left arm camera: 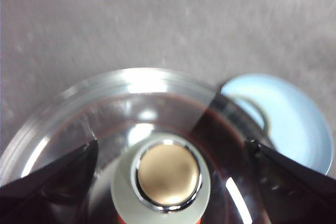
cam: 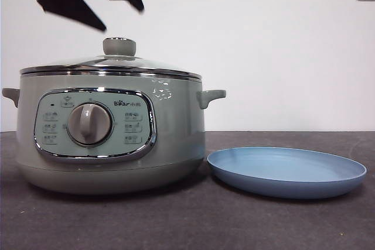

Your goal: Take the pumpkin out from the steamer,put the pumpkin in the blue plate,close the lid

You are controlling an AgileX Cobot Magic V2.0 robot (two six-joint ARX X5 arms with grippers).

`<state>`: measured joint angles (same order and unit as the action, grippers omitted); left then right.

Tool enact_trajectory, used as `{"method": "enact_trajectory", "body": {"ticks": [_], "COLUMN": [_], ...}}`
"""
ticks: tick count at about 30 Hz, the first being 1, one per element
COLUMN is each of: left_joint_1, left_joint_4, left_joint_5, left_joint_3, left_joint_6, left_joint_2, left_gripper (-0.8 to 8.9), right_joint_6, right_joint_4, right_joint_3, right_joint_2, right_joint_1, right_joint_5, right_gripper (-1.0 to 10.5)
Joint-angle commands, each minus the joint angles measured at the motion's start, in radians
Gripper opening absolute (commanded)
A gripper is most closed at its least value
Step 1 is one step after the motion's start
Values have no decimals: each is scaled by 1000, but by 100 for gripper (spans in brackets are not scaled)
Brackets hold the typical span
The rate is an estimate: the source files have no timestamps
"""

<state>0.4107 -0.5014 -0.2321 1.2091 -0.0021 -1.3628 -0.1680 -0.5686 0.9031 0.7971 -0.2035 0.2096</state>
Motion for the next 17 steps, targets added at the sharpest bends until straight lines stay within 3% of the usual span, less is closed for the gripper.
{"method": "enact_trajectory", "body": {"ticks": [1,8,17], "left_joint_1": [15,30,30], "left_joint_4": [-12,-27,-57], "left_joint_5": [25,51,48], "left_joint_3": [-3,-3,-3], "left_joint_6": [34,54,83], "left_joint_2": [-34,-57,-57], "left_gripper": [467,454,-18], "right_joint_6": [-6,-6,-6], "right_joint_4": [3,-10,-24], "right_joint_3": [2,2,2], "right_joint_2": [1,1,1], "right_joint_1": [-3,-3,-3], "right_joint_5": [0,0,0], "right_gripper": [473,473,473]}}
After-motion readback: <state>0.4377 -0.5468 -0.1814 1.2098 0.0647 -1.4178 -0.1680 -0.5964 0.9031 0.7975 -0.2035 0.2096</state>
